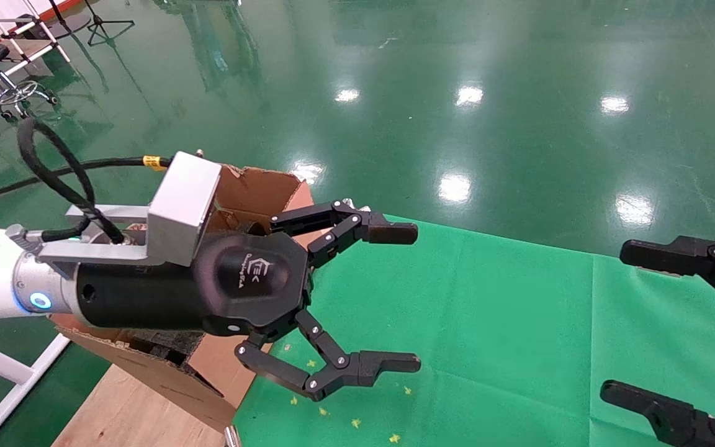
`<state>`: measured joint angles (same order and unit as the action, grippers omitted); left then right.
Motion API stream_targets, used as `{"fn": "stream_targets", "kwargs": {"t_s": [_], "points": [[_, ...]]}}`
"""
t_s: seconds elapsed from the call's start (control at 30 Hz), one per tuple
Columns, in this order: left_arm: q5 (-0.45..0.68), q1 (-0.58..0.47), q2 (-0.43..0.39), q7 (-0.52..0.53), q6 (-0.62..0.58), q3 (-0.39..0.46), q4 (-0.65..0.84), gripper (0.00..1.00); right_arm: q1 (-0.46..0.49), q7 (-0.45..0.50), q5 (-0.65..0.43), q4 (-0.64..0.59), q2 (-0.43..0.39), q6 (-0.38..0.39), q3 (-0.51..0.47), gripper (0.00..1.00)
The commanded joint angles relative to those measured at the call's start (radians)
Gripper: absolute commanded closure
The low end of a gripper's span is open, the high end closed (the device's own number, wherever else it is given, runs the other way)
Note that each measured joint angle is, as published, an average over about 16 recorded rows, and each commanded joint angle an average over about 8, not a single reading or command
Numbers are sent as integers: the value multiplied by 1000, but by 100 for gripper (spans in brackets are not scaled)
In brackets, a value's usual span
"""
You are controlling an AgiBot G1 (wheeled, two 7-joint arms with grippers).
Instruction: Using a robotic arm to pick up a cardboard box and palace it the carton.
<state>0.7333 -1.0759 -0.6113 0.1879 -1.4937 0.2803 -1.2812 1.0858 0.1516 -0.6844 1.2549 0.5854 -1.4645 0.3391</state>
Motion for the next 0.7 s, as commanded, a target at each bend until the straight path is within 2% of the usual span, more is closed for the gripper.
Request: {"fn": "stream_targets", "kwargs": {"t_s": [0.03,0.7], "points": [[0,0,0,0,0,0,0,0,0,0,0,0,0,0,0,0],[0,0,0,0,0,0,0,0,0,0,0,0,0,0,0,0]]}}
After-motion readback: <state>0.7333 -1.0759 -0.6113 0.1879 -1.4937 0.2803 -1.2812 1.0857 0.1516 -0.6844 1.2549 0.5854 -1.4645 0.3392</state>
